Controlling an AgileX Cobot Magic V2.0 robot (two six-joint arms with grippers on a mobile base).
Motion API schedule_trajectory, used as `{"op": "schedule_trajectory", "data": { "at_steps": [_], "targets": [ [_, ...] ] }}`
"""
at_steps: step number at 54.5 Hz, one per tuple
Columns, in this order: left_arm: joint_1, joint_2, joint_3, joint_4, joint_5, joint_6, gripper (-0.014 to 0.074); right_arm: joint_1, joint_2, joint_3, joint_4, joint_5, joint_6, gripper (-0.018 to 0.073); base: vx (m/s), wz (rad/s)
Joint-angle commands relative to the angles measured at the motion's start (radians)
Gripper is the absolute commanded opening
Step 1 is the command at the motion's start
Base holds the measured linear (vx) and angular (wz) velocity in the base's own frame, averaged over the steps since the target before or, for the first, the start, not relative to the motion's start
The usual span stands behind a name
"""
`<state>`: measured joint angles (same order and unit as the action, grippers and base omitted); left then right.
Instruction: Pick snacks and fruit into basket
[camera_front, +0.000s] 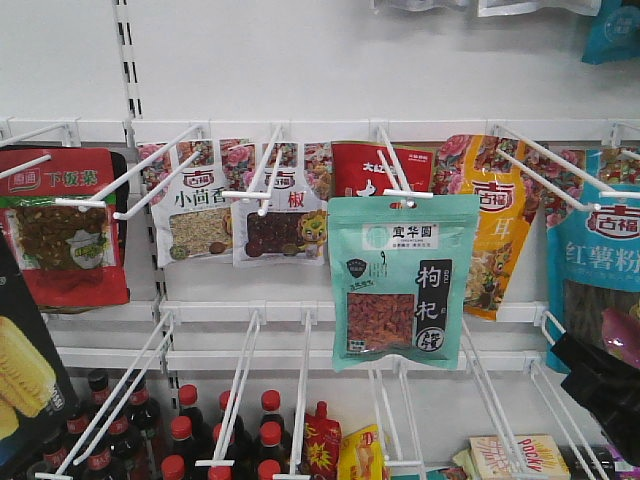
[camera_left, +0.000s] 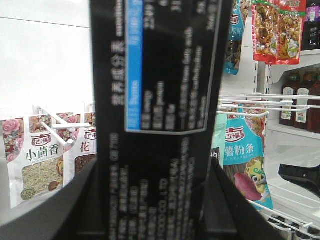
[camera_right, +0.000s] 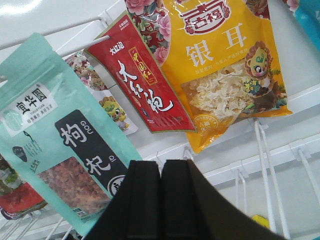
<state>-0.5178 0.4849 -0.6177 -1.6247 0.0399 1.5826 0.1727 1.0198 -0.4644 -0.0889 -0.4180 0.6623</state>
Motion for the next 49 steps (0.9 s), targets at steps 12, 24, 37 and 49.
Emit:
{"op": "schedule_trajectory", "data": {
  "at_steps": [12,24,37,49],
  "targets": [
    [-0.002,0.003,-0.033,-0.002,0.006,-0.005,-0.0007,-0.004,-0.011,-0.032,0.461,0.080,-0.639,0.0013,0.00,0.00],
    [-0.002,0.003,-0.033,-0.002,0.006,-0.005,-0.0007,-0.004,-0.011,-0.042,0.813,0.116,-1.296,0.0013,0.00,0.00],
    [-0.002,0.003,-0.033,-0.002,0.006,-0.005,-0.0007,-0.004,-0.011,-0.127,1.270,0.200,-2.083,0.0013,0.00,0.00],
    [-0.002,0.003,-0.033,-0.002,0.006,-0.005,-0.0007,-0.006,-0.003,-0.153,1.464,0.364,-2.408,0.0013,0.00,0.00]
  ]
}}
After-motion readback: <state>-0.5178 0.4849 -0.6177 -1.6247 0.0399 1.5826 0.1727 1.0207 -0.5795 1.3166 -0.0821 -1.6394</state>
